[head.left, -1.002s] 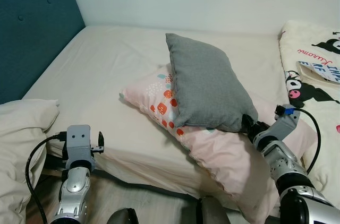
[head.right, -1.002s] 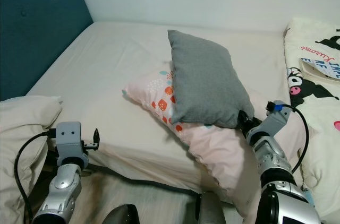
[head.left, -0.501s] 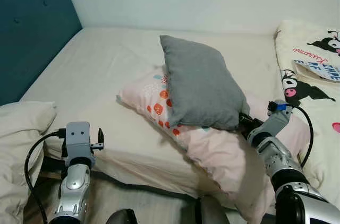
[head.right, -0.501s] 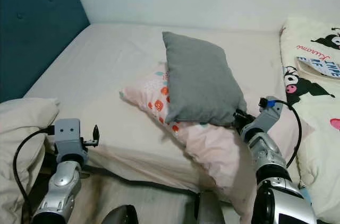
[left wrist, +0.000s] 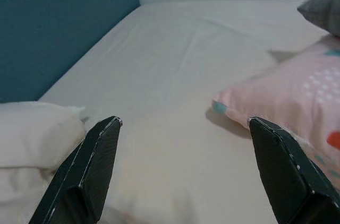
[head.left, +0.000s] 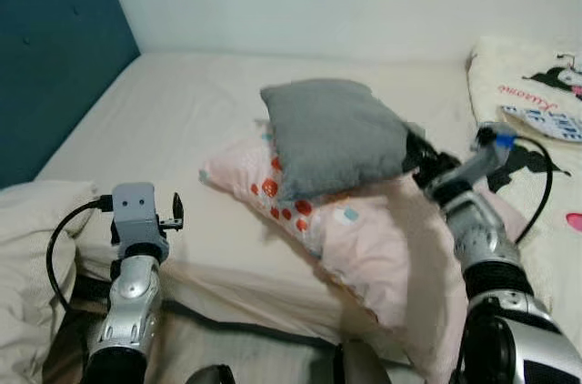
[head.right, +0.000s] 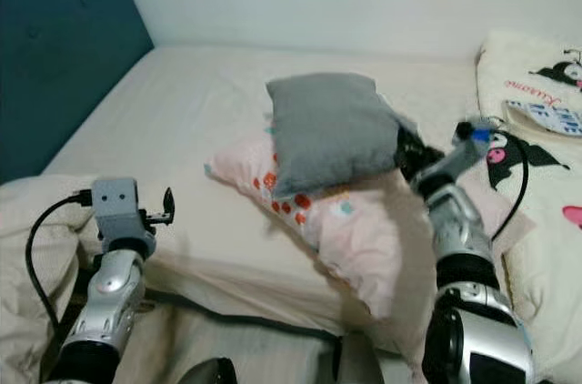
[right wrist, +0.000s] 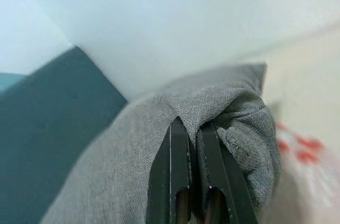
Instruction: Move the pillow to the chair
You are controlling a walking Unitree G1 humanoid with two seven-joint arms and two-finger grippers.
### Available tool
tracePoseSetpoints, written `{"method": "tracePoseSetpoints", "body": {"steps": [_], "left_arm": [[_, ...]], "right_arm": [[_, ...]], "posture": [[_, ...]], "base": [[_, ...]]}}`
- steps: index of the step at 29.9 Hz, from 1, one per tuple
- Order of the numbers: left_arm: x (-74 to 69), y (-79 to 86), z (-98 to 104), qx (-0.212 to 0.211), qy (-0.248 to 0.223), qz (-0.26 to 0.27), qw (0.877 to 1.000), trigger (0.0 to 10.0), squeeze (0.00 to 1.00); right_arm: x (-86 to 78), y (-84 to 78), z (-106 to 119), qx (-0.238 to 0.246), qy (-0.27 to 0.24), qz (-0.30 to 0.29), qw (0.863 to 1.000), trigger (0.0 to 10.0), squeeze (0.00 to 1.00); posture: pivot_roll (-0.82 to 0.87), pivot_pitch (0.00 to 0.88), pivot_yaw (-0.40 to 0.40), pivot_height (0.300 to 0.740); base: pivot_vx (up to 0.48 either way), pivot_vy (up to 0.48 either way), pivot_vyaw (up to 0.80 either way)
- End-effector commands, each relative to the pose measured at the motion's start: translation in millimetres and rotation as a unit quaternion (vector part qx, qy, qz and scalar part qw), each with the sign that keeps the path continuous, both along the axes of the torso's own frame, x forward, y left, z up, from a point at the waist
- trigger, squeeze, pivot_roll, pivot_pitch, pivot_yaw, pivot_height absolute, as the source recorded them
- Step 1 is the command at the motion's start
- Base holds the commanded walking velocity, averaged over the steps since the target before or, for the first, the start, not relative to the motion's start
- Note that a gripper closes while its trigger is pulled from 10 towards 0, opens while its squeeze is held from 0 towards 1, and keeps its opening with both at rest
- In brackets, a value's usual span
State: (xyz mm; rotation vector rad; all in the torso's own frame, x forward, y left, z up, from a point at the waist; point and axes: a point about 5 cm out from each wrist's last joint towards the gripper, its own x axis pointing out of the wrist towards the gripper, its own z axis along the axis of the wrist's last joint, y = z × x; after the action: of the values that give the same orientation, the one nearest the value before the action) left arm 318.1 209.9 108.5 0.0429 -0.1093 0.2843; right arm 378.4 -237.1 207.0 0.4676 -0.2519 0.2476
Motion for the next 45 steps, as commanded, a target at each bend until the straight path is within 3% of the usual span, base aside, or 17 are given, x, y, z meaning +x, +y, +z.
{"method": "tracePoseSetpoints", "body": {"steps": [1, 3, 4, 7, 9, 12, 14, 16, 18, 23, 25, 28, 29, 31, 34, 41, 45], "left_arm": [[0.1, 3.2, 0, -0.009, 0.004, 0.012, 1.000, 10.0, 0.00], [2.2, 1.9, -1, -0.017, 0.007, 0.016, 1.000, 10.0, 0.00], [2.2, 1.9, -1, -0.017, 0.007, 0.016, 1.000, 10.0, 0.00], [3.2, -2.7, -2, -0.028, 0.014, 0.018, 0.999, 10.0, 0.00], [3.2, -2.7, -2, -0.028, 0.014, 0.018, 0.999, 10.0, 0.00], [2.8, -7.6, -4, -0.034, 0.023, 0.016, 0.999, 10.0, 0.00], [2.6, -8.8, -5, -0.035, 0.025, 0.016, 0.999, 10.0, 0.00], [2.6, -8.8, -5, -0.035, 0.025, 0.016, 0.999, 10.0, 0.00], [2.9, -10.8, -6, -0.036, 0.029, 0.015, 0.999, 10.0, 0.00], [3.5, -13.0, -8, -0.036, 0.033, 0.015, 0.999, 10.0, 0.00], [2.3, -12.5, -11, -0.031, 0.039, 0.020, 0.999, 10.0, 0.00], [1.8, -12.2, -12, -0.029, 0.042, 0.022, 0.998, 10.0, 0.00], [1.0, -11.6, -13, -0.027, 0.043, 0.023, 0.998, 10.0, 0.00], [1.0, -11.6, -13, -0.027, 0.043, 0.023, 0.998, 10.0, 0.00], [1.0, -12.6, -13, -0.025, 0.042, 0.015, 0.999, 10.0, 0.00], [0.9, -13.1, -17, -0.028, 0.051, 0.017, 0.998, 10.0, 0.00], [-2.6, -16.2, -29, -0.027, 0.085, 0.016, 0.996, 10.0, 0.00]], "right_arm": [[2.2, 6.7, 23, 0.002, -0.043, 0.017, 0.999, 0.0, 0.00], [1.2, 16.0, 58, -0.016, -0.103, 0.038, 0.994, 0.0, 0.00], [1.2, 16.0, 58, -0.016, -0.103, 0.038, 0.994, 0.0, 0.00], [-6.6, 35.1, 98, -0.041, -0.174, 0.080, 0.981, 0.0, 0.00], [-6.6, 35.1, 98, -0.041, -0.174, 0.080, 0.981, 0.0, 0.00], [-18.6, 55.4, 132, -0.066, -0.235, 0.117, 0.963, 0.0, 0.00], [-22.5, 62.3, 142, -0.073, -0.252, 0.128, 0.957, 0.0, 0.00], [-22.5, 62.3, 142, -0.073, -0.252, 0.128, 0.957, 0.0, 0.00], [-25.6, 73.5, 150, -0.086, -0.259, 0.146, 0.951, 0.0, 0.00], [-19.6, 89.8, 134, -0.107, -0.221, 0.160, 0.956, 0.0, 0.00], [-21.1, 111.0, 103, -0.111, -0.183, 0.192, 0.958, 0.0, 0.00], [-24.2, 118.8, 95, -0.111, -0.174, 0.206, 0.957, 0.0, 0.00], [-30.2, 131.7, 87, -0.115, -0.168, 0.233, 0.951, 0.0, 0.00], [-30.2, 131.7, 87, -0.115, -0.168, 0.233, 0.951, 0.0, 0.00], [-46.2, 161.7, 73, -0.114, -0.167, 0.300, 0.932, 0.0, 0.00], [-47.9, 165.4, 69, -0.109, -0.162, 0.315, 0.929, 0.0, 0.00], [-47.5, 164.7, 58, -0.105, -0.145, 0.316, 0.932, 0.0, 0.00]], "posture": [[-0.18, 0.109, 0.066, 0.670], [-0.18, 0.101, 0.059, 0.680], [-0.18, 0.101, 0.059, 0.680], [-0.18, 0.098, 0.055, 0.695], [-0.18, 0.098, 0.055, 0.695], [-0.17, 0.094, 0.052, 0.710], [-0.17, 0.094, 0.052, 0.715], [-0.17, 0.094, 0.052, 0.715], [-0.18, 0.088, 0.043, 0.725], [-0.18, 0.088, 0.043, 0.739], [-0.18, 0.081, 0.037, 0.739], [-0.18, 0.081, 0.037, 0.739], [-0.18, 0.078, 0.038, 0.739], [-0.18, 0.078, 0.038, 0.739], [-0.17, 0.069, 0.040, 0.739], [-0.17, 0.065, 0.038, 0.739], [-0.18, 0.068, 0.035, 0.739]], "base": [[0.000, 0.000, 0.00], [0.000, 0.000, 0.00], [0.000, 0.000, 0.00], [0.000, 0.000, 0.00], [0.000, 0.000, 0.00], [0.000, 0.000, 0.00], [0.000, 0.000, 0.00], [0.000, 0.000, 0.00], [0.000, 0.000, 0.00], [0.000, 0.000, 0.00], [0.000, 0.000, 0.00], [0.000, 0.000, 0.00], [0.000, 0.000, 0.80], [0.000, 0.000, 0.80], [0.000, 0.000, 0.80], [0.000, 0.000, 0.80], [0.000, 0.000, 0.80]]}}
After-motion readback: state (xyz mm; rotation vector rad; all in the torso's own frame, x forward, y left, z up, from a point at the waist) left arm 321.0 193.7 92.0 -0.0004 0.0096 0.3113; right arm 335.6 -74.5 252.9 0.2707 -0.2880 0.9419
